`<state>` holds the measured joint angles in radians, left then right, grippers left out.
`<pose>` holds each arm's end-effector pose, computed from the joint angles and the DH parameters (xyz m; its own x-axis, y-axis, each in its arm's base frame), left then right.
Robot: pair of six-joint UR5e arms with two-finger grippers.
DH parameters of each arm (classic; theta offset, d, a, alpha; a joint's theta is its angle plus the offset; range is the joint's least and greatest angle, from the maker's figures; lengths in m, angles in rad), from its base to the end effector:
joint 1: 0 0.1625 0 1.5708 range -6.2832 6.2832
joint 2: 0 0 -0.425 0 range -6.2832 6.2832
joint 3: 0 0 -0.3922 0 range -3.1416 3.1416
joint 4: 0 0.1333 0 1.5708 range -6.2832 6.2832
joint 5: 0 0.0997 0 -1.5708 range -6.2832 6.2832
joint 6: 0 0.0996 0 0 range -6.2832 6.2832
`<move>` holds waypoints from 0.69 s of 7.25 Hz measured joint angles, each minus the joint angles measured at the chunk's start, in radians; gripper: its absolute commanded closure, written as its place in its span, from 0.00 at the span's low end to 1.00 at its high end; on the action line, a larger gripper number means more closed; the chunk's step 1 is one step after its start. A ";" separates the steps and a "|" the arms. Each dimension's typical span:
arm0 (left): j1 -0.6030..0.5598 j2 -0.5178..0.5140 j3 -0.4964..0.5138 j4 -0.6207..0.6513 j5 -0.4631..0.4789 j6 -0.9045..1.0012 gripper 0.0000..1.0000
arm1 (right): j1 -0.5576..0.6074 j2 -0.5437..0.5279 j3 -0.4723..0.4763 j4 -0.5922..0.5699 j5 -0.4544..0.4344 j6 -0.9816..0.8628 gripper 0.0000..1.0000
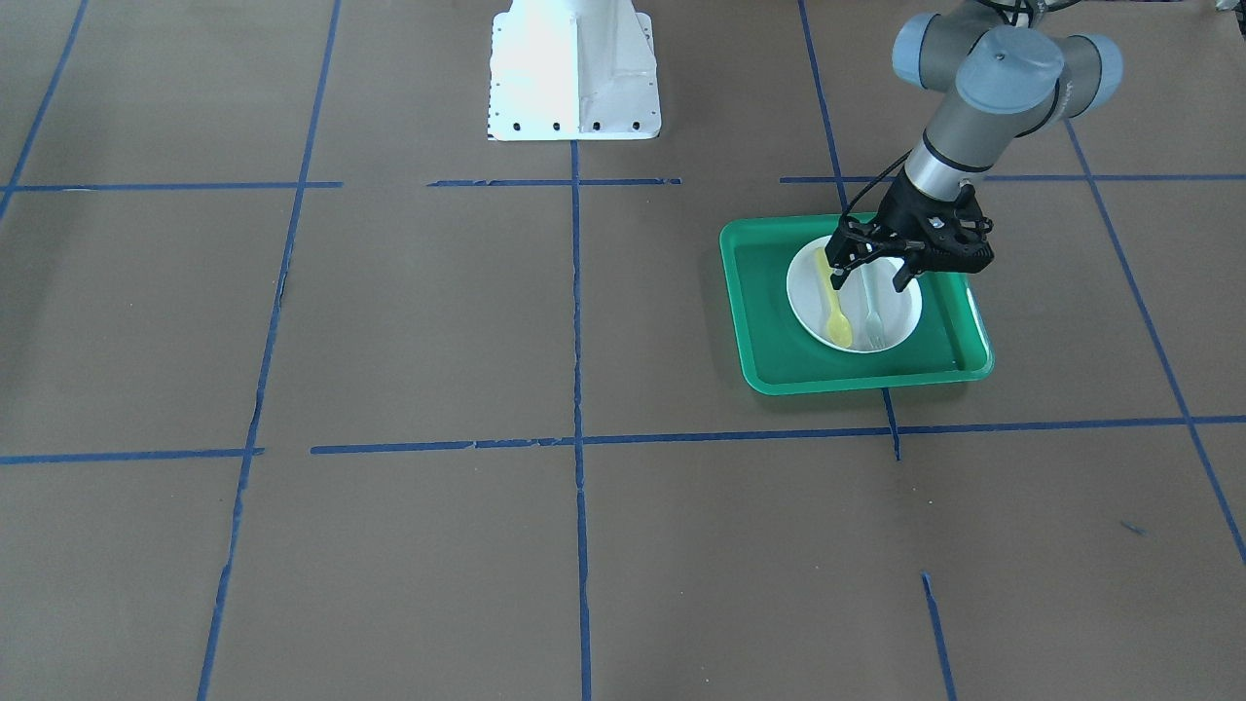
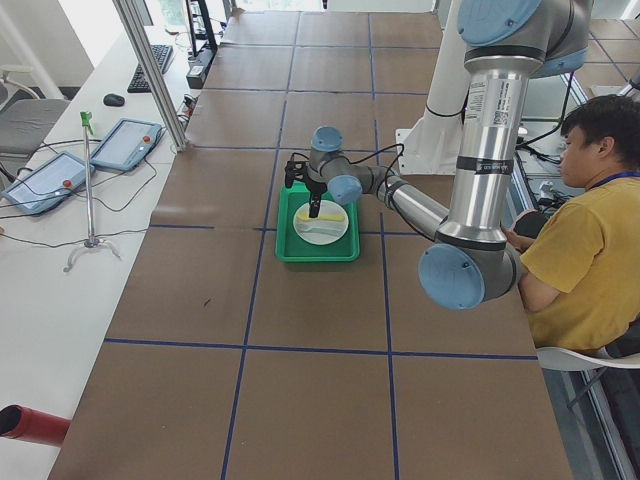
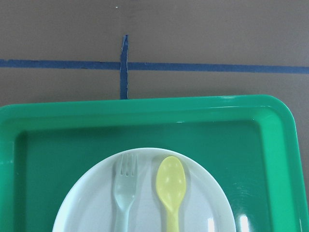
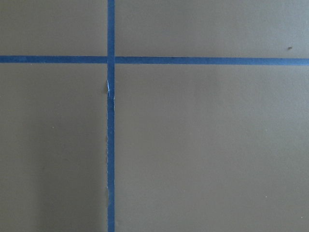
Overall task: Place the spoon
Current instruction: 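Move the left gripper down over the yellow spoon on the plate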
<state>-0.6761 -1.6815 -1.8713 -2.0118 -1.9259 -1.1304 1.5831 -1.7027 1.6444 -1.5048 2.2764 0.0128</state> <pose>0.3613 -0.4164 0.4146 0.6276 0.0090 -0.7785 0.1272 0.9853 0.1138 0.0741 -0.4350 0.6817 0.7610 0.0172 0.6485 -0.0220 0.9998 -0.0006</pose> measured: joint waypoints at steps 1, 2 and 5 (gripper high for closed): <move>0.027 -0.004 0.024 -0.004 0.013 -0.017 0.37 | 0.000 0.000 0.000 0.000 0.000 0.001 0.00; 0.043 -0.008 0.038 -0.005 0.017 -0.024 0.37 | 0.000 0.000 0.000 0.000 0.000 0.001 0.00; 0.084 -0.032 0.059 0.027 0.020 -0.047 0.41 | 0.000 0.000 0.000 0.000 0.000 0.001 0.00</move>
<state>-0.5925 -1.7132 -1.8126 -1.9843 -1.9055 -1.1770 1.5830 -1.7027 1.6444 -1.5049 2.2764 0.0138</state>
